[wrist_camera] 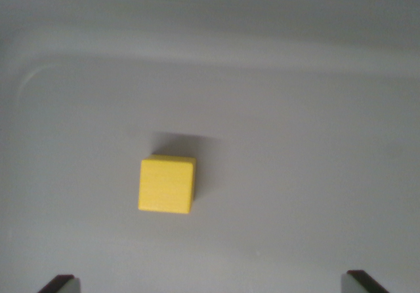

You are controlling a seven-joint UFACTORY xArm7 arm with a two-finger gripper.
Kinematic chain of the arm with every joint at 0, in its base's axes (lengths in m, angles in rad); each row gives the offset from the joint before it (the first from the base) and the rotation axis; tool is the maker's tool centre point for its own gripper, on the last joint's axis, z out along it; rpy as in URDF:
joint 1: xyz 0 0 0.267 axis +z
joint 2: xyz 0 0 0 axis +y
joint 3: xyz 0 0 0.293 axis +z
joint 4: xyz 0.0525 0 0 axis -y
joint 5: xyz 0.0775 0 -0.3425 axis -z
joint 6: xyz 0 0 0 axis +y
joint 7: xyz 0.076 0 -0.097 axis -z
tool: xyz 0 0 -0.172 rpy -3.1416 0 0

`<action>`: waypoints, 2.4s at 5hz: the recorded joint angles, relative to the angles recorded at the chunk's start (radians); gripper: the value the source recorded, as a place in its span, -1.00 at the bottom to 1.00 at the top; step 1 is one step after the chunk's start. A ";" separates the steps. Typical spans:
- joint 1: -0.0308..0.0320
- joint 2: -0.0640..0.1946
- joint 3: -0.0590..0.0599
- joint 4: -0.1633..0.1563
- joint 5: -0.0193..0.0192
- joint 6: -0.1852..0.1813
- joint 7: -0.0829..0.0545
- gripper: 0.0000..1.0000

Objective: Pick yellow cube

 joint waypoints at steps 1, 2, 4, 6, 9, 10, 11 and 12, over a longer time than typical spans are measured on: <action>0.0074 0.033 0.001 -0.019 -0.0017 -0.045 0.009 -1.00; 0.0074 0.033 0.001 -0.019 -0.0017 -0.045 0.009 -1.00; 0.0150 0.067 0.003 -0.039 -0.0035 -0.092 0.018 -1.00; 0.0228 0.101 0.004 -0.059 -0.0053 -0.140 0.027 -1.00; 0.0379 0.169 0.007 -0.098 -0.0088 -0.232 0.045 -1.00; 0.0379 0.169 0.007 -0.098 -0.0088 -0.232 0.045 -1.00; 0.0448 0.199 0.008 -0.115 -0.0104 -0.275 0.053 -1.00; 0.0448 0.199 0.008 -0.115 -0.0104 -0.275 0.053 -1.00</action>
